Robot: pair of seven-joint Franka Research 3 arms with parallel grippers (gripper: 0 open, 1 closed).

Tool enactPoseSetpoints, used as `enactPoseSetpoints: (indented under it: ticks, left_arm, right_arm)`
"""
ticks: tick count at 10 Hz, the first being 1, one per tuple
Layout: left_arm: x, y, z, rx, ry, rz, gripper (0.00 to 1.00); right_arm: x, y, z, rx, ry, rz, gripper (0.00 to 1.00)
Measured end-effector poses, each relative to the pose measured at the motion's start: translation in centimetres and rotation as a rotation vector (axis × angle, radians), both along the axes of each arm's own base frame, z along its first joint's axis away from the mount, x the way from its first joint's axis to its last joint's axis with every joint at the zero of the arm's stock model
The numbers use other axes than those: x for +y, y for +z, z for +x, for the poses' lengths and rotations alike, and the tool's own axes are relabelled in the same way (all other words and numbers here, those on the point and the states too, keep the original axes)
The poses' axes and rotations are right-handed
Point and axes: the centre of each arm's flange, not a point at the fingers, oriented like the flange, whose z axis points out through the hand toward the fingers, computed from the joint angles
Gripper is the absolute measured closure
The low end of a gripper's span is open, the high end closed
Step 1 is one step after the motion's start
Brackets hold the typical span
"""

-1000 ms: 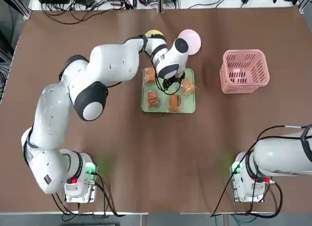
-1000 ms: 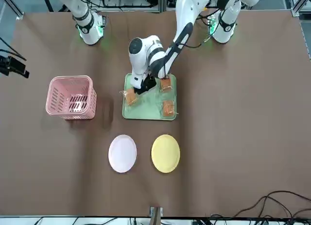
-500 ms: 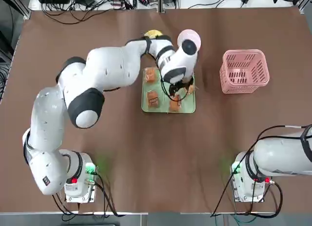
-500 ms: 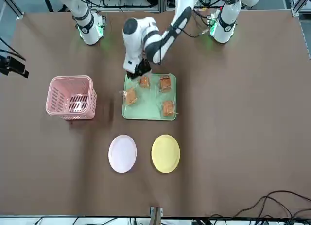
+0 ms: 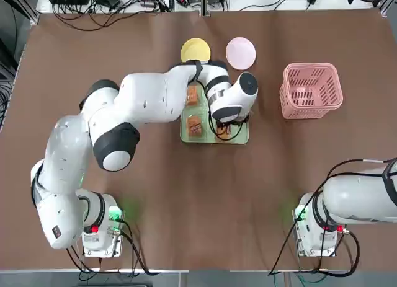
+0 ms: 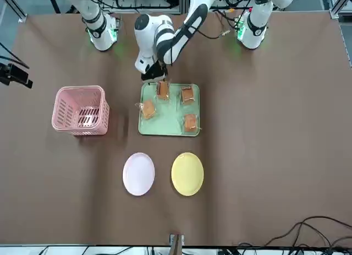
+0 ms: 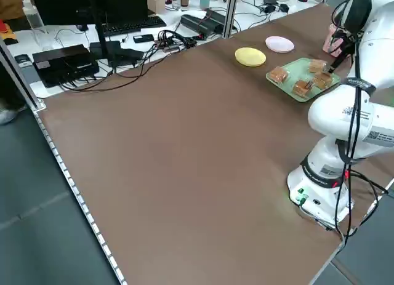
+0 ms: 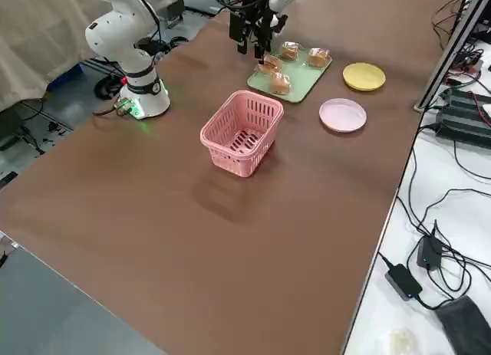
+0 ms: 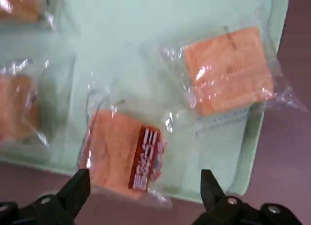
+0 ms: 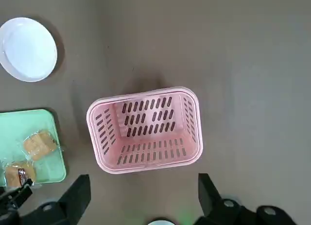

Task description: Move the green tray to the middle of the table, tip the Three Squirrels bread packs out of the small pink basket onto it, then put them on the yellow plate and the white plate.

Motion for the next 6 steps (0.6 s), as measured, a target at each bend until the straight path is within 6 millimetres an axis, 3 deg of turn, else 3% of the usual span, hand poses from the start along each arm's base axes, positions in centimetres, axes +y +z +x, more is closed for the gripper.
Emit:
enactPoseSetpoints:
  ticks: [3,6]
  left_arm:
    - [0.1,1.3,2.9,-0.056,-0.092,0.001,0.0]
    - [-1.4,-0.2,2.2,-0.088,-0.144,-0.001,0.0]
  right_arm:
    - [-0.2,0.0,0.0,0.001,-0.004,0.0,0.02]
    - [-0.4,0.0,-0.1,0.002,-0.007,0.0,0.02]
